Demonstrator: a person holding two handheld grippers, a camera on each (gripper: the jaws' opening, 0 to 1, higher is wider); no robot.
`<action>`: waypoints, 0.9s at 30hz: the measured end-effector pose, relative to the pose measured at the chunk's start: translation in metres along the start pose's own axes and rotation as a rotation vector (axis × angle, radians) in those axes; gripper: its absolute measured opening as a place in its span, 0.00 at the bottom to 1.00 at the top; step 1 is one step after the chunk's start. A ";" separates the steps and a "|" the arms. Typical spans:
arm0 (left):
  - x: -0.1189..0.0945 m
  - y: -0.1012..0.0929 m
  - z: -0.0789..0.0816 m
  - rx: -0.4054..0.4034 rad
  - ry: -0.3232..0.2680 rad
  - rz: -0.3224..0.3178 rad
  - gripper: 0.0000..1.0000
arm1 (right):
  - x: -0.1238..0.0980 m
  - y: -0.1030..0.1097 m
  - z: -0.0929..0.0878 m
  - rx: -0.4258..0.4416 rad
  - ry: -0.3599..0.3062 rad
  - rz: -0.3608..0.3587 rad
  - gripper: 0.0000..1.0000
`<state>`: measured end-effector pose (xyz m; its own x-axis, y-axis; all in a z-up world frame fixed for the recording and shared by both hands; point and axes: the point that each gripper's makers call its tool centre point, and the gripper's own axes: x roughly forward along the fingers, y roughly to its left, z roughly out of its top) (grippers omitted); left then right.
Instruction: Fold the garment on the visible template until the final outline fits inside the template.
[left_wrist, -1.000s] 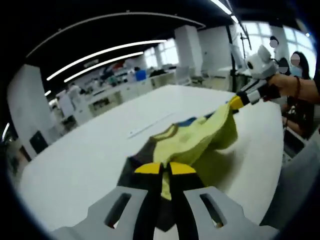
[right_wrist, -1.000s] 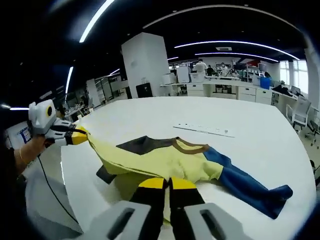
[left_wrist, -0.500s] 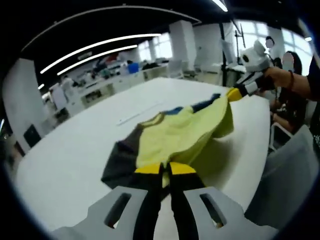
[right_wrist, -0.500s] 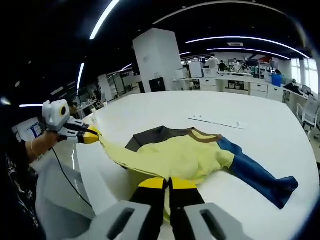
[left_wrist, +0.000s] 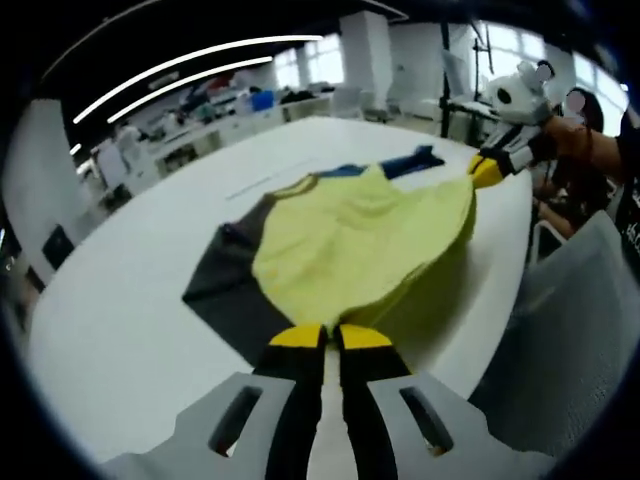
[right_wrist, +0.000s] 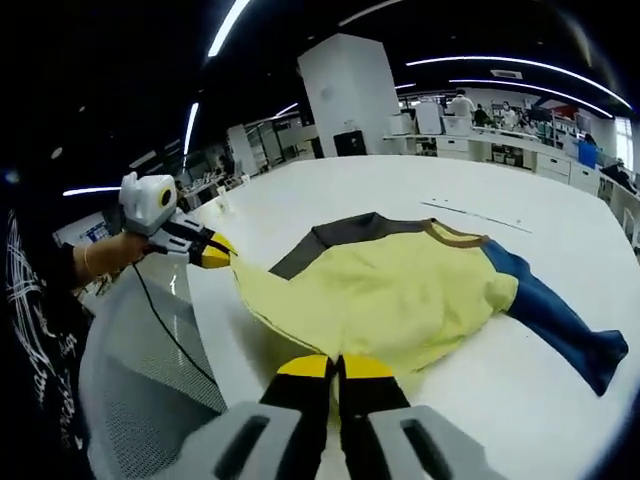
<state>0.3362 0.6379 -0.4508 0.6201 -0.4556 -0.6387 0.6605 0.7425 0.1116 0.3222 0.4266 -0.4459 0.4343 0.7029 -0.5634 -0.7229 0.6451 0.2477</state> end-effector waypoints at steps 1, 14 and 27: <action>0.001 -0.002 -0.005 0.004 0.012 -0.005 0.01 | 0.002 0.001 -0.003 0.005 0.004 0.003 0.00; 0.005 -0.004 -0.026 -0.056 0.048 0.017 0.01 | 0.023 0.008 -0.056 0.031 0.121 0.005 0.00; 0.002 -0.008 -0.031 -0.122 0.042 0.023 0.01 | 0.034 0.003 -0.086 0.013 0.197 -0.049 0.00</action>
<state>0.3193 0.6464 -0.4766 0.6145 -0.4189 -0.6685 0.5885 0.8077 0.0349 0.2889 0.4266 -0.5320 0.3547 0.5990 -0.7179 -0.6960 0.6818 0.2251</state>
